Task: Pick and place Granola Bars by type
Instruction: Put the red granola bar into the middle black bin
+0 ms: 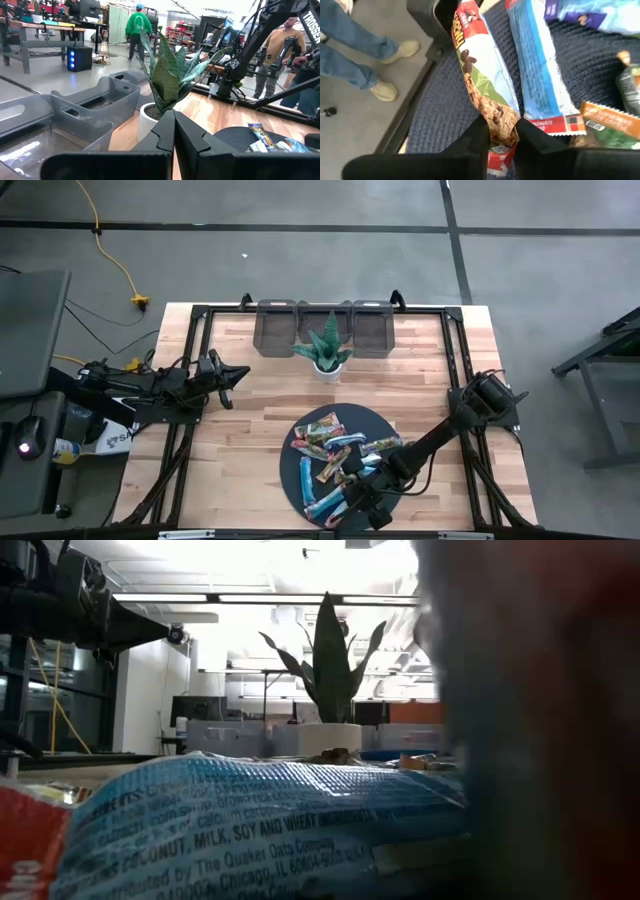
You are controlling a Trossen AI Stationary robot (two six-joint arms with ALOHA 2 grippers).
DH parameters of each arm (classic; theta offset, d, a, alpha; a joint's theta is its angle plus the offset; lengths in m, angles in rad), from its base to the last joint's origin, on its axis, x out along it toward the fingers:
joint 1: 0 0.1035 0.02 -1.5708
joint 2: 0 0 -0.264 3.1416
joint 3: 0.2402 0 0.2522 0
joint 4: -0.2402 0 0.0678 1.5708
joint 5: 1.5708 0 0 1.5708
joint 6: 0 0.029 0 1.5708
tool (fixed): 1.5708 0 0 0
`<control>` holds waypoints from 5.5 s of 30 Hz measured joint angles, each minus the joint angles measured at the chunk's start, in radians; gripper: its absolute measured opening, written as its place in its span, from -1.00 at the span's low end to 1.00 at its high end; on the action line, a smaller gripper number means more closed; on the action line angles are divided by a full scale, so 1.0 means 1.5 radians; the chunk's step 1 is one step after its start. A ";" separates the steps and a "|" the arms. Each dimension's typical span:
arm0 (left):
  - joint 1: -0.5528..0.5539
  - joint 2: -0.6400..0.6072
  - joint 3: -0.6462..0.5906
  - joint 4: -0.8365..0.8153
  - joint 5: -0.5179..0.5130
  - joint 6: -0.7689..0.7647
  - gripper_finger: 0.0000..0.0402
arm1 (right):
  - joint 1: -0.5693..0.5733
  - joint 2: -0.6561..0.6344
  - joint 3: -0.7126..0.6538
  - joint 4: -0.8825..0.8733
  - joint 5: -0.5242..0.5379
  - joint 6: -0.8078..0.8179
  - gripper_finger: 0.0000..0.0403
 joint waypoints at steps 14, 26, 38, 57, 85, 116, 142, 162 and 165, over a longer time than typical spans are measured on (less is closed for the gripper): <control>0.000 0.000 0.000 0.000 0.000 0.000 -0.99 | -0.001 -0.134 0.000 0.028 0.026 0.012 -0.82; 0.000 0.000 0.000 0.000 0.001 0.000 -0.99 | -0.092 -0.285 0.001 0.141 0.168 -0.004 -0.82; 0.000 0.000 0.000 0.000 0.002 0.000 -0.99 | -0.298 -0.343 0.002 0.280 0.226 -0.027 -0.83; 0.000 0.000 0.000 0.000 0.002 0.000 -0.99 | -0.664 -0.291 0.143 0.265 -0.039 -0.061 -0.85; 0.000 0.000 0.000 0.000 0.002 0.000 -0.99 | -0.929 0.083 0.597 -0.435 -0.165 -0.323 -0.83; 0.000 0.000 0.000 0.000 0.002 0.000 -0.99 | -0.909 0.205 0.597 -0.591 -0.201 -0.439 -0.77; 0.000 0.000 0.000 0.000 0.002 0.000 -0.99 | -0.911 0.202 0.774 -0.656 -0.204 -0.416 0.07; 0.000 0.000 0.000 0.000 0.002 0.000 -0.99 | -0.702 -0.034 0.731 -0.724 -0.211 -0.353 0.12; 0.000 0.000 0.000 0.000 0.002 0.000 -0.99 | -0.651 -0.043 0.731 -0.741 -0.181 -0.330 0.12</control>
